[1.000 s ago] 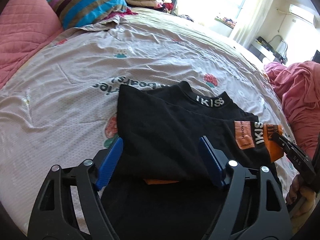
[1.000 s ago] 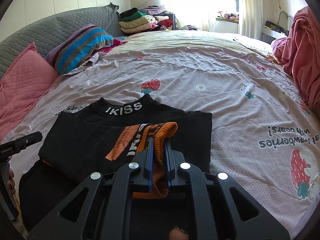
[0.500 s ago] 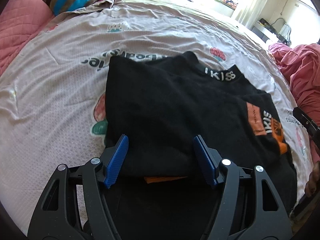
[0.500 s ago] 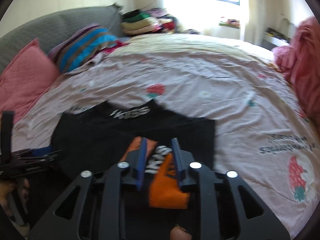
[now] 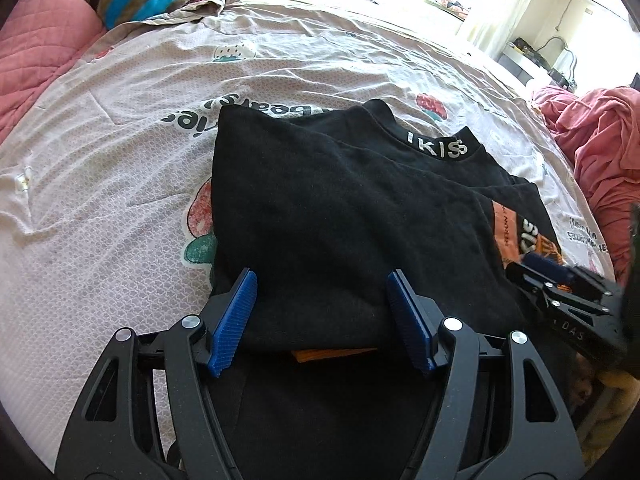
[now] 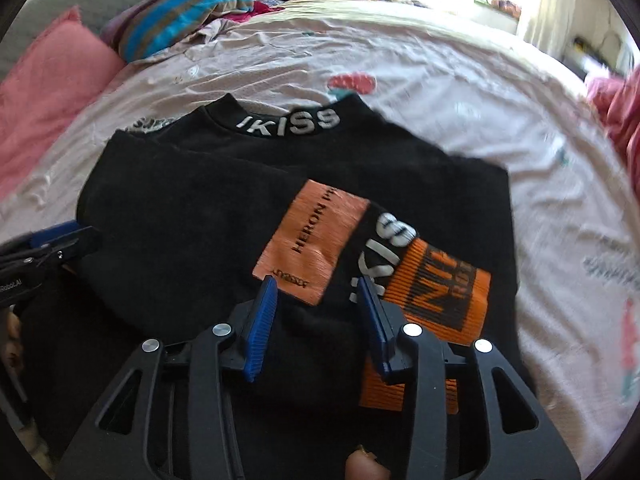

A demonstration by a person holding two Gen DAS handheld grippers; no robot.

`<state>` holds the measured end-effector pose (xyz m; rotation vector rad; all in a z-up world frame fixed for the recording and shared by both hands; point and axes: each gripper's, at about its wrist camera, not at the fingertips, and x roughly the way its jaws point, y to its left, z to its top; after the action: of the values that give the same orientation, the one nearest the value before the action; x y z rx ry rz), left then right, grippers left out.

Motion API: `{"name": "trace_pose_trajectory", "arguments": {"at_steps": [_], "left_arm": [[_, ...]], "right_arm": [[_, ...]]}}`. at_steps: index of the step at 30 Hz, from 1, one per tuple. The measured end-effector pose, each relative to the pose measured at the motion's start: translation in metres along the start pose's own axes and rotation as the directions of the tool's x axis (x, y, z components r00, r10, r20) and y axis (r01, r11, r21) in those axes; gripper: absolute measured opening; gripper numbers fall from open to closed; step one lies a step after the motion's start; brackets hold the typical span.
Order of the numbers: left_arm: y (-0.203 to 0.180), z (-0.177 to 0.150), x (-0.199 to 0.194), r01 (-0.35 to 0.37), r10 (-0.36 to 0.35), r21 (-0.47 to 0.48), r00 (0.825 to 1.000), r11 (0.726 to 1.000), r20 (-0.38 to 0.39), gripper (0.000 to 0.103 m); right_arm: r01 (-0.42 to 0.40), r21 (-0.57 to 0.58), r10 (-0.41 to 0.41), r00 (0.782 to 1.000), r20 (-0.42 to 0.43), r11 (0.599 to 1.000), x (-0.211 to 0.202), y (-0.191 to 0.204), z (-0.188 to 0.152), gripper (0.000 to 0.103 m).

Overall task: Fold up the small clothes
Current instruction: 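Grasp the laid orange cuff with the right gripper, straighten it, release, then move both open grippers along the shirt body toward its hem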

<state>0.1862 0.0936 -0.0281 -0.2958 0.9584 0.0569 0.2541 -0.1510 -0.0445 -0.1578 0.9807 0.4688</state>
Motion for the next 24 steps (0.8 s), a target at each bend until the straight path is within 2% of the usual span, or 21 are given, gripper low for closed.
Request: {"name": "trace_pose_trajectory", "arguments": {"at_steps": [4, 9, 18, 24], "left_arm": [[0.001, -0.001, -0.001, 0.007, -0.007, -0.007, 1.0, 1.0, 0.005, 0.06], [0.001, -0.001, -0.003, 0.009, -0.009, -0.011, 1.0, 1.0, 0.005, 0.06], [0.001, -0.003, -0.011, 0.009, -0.009, -0.027, 1.0, 1.0, 0.025, 0.06], [-0.001, -0.004, -0.02, 0.018, -0.016, -0.033, 0.999, 0.999, 0.044, 0.06]], "right_arm": [[0.006, 0.015, -0.006, 1.0, 0.012, 1.0, -0.003, 0.001, -0.003, 0.038], [0.01, 0.027, -0.012, 0.999, 0.05, 1.0, -0.014, 0.007, -0.004, 0.042], [-0.038, 0.048, 0.033, 0.994, 0.102, 0.998, -0.036, 0.004, -0.009, 0.059], [-0.066, 0.077, 0.055, 0.989, 0.138, 0.995, -0.049, 0.005, -0.012, 0.074]]}}
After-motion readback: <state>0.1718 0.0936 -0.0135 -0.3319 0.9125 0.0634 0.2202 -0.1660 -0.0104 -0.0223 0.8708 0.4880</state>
